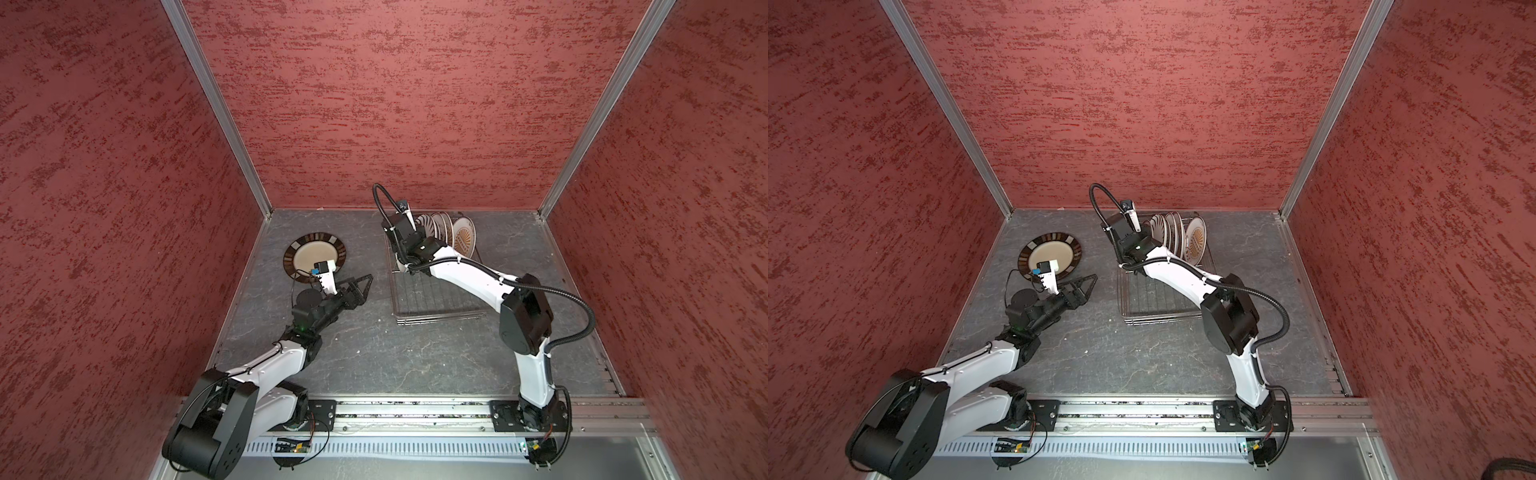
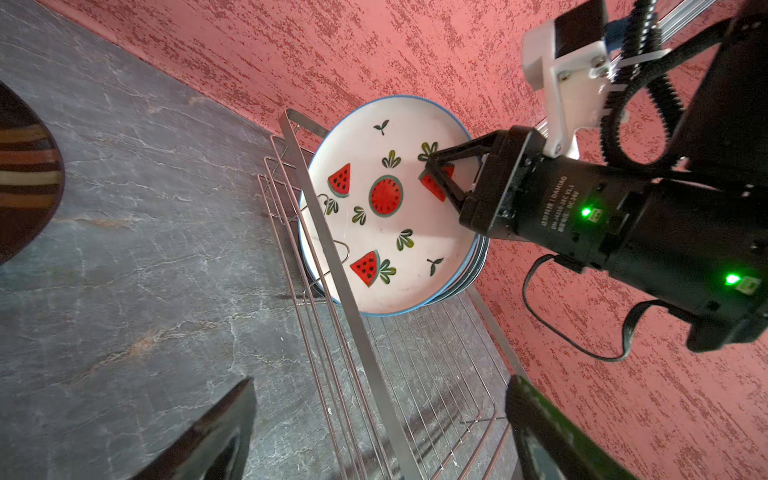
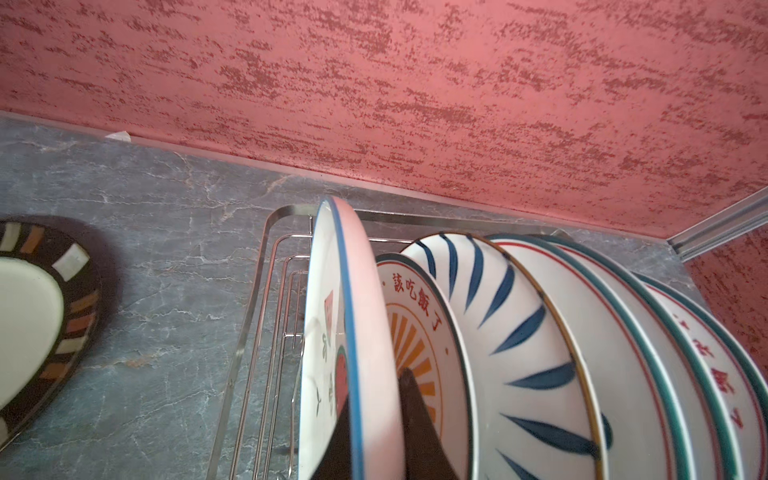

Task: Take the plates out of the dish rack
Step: 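Lift the watermelon plate out of the rack with the right gripper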

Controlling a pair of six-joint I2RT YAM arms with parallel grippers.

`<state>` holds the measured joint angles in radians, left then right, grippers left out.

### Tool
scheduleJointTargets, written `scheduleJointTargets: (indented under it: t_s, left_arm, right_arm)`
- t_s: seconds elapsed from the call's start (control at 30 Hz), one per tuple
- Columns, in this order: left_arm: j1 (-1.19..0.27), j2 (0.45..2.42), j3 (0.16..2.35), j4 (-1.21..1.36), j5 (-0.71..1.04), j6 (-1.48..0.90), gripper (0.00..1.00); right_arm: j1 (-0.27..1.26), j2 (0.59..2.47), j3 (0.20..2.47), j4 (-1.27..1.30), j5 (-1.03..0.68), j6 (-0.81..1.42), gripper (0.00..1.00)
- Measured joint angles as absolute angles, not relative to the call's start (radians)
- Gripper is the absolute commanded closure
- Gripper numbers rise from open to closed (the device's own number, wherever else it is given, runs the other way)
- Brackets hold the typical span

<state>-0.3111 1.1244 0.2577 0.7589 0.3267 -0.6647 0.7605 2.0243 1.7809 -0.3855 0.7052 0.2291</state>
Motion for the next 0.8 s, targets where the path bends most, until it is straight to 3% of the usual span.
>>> scheduleJointTargets:
  t_s: [0.2, 0.8]
  left_arm:
    - [-0.315, 1.123, 0.258, 0.759, 0.318, -0.664, 0.07]
    - [-0.332, 1.102, 0.191, 0.805, 0.268, -0.664, 0.07]
  right_arm:
    - [0.762, 1.957, 1.723, -0.336, 0.716, 0.206, 0.97]
    - [0.772, 1.567, 1.238, 0.004, 0.635, 0.175, 0.99]
